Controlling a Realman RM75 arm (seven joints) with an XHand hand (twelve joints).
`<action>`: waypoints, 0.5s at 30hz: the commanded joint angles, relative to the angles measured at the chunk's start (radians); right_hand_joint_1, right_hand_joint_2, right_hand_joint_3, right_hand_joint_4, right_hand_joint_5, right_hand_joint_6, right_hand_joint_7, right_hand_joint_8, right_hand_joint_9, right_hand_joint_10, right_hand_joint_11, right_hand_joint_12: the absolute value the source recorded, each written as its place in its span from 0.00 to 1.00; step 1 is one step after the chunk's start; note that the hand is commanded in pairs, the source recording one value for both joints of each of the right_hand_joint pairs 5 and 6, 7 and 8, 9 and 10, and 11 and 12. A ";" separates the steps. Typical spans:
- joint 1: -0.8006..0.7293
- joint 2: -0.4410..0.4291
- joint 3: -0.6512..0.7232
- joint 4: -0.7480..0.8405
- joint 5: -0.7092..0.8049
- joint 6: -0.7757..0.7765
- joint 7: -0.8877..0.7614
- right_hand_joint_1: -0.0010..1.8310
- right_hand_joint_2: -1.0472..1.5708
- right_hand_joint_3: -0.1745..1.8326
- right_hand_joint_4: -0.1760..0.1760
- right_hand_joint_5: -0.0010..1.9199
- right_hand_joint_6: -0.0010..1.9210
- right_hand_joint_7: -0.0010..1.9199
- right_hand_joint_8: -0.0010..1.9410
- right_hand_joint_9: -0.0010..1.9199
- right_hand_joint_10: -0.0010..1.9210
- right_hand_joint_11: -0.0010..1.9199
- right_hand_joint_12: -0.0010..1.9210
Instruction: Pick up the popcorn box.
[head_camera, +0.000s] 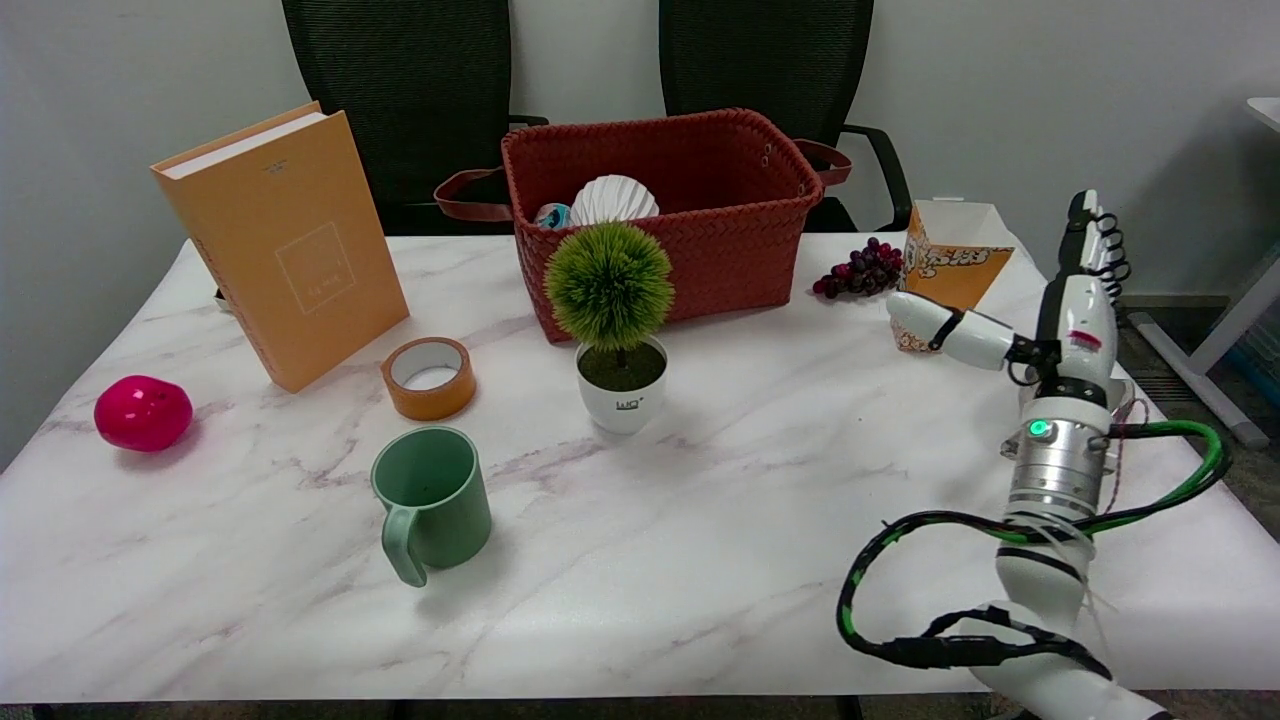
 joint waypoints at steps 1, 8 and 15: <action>0.128 -0.181 -0.117 -0.187 -0.056 0.121 -0.045 0.42 0.49 0.13 0.50 0.00 0.00 0.00 0.00 0.00 0.00 0.00 0.00; 0.195 -0.188 -0.118 -0.259 -0.047 0.124 -0.001 0.41 0.50 0.13 0.50 0.00 0.00 0.00 0.00 0.00 0.00 0.00 0.00; 0.314 -0.200 -0.118 -0.417 -0.030 0.157 0.125 0.39 0.52 0.09 0.50 0.00 0.00 0.00 0.00 0.00 0.00 0.00 0.00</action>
